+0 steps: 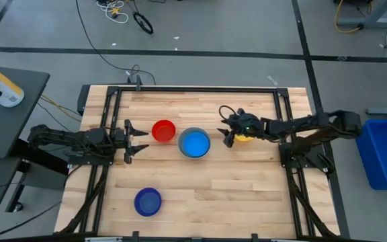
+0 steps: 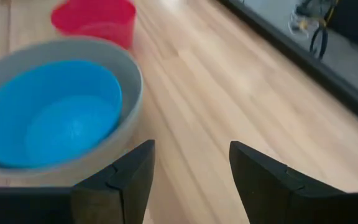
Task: Nest bowls inside each other
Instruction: Stack the yellow bowl on the light blue bowl, then stack the red bowl on the yellow bowl
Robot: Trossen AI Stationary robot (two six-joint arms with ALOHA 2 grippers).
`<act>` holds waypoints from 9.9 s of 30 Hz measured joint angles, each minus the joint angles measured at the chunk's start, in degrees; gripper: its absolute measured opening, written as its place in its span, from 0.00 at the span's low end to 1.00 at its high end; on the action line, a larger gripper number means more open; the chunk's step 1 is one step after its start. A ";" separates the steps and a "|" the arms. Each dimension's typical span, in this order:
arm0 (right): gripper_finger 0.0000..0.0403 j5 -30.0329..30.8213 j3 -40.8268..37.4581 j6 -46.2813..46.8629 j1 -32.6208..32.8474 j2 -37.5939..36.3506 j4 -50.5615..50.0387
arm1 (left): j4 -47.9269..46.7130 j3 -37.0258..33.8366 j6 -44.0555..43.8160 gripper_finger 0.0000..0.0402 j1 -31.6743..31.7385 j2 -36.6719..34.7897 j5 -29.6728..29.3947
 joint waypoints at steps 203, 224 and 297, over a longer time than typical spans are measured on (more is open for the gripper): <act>0.00 -17.12 27.02 -4.73 13.05 19.79 -11.78 | -0.21 0.00 0.13 0.62 0.00 -0.01 -0.19; 0.00 -17.84 28.55 -5.38 11.94 23.99 -12.01 | -0.47 0.00 0.13 0.62 0.00 0.01 0.09; 0.50 -13.96 0.16 -14.16 9.05 -8.71 17.71 | -0.35 -0.07 -0.27 0.62 0.02 0.01 -1.73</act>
